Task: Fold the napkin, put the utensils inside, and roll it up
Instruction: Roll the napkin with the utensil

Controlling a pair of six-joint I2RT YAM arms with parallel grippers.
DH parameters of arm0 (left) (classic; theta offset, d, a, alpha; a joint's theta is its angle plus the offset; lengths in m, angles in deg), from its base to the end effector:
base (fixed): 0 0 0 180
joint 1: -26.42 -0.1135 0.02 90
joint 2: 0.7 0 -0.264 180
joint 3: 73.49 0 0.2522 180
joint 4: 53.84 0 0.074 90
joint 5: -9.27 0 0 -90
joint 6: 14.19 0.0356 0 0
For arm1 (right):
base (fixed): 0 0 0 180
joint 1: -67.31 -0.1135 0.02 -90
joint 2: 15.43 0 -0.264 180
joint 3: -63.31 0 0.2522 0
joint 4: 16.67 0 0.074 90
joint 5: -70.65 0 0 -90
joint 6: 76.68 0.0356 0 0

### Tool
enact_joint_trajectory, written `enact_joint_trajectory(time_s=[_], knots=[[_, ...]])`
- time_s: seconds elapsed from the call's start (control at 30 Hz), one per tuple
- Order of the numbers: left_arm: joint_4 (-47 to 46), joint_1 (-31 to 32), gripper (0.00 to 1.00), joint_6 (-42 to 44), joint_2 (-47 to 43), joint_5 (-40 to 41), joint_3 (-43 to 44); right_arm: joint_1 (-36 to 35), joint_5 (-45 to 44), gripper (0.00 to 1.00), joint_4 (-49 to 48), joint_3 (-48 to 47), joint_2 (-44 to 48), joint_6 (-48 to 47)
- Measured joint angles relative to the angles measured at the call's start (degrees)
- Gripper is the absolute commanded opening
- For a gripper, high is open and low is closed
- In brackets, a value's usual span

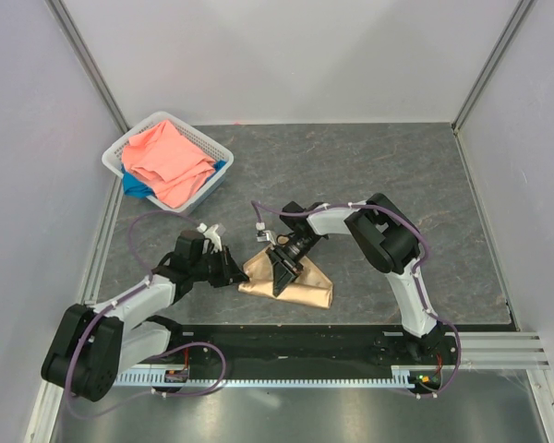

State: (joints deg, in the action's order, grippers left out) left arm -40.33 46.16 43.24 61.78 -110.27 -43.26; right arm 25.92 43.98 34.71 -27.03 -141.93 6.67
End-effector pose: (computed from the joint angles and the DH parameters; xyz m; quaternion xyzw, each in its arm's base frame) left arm 0.1678 -0.0789 0.1378 -0.0047 0.9009 -0.3725 0.2227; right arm 0.2674 0.2781 0.0870 0.3567 -0.7727 -0.5064 0.1392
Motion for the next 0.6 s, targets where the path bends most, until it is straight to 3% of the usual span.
enact_joint_trajectory(time_s=[0.1,0.23,0.47,0.6], knots=[[-0.33,0.0,0.02,-0.13,0.55,-0.57,-0.02,-0.02,0.04,0.52,1.05,-0.79,0.02,1.07],[-0.37,0.0,0.02,-0.17,0.81,-0.61,-0.02,-0.02,-2.05,0.58,1.68,-1.36,1.44,2.34],[0.81,0.0,0.02,-0.17,3.19,-0.59,1.4,-0.02,-17.16,0.64,-0.35,-1.29,9.29,2.36],[3.32,0.0,0.02,-0.17,5.79,-0.48,3.87,-0.7,-26.67,0.66,-6.1,4.26,18.97,2.08]])
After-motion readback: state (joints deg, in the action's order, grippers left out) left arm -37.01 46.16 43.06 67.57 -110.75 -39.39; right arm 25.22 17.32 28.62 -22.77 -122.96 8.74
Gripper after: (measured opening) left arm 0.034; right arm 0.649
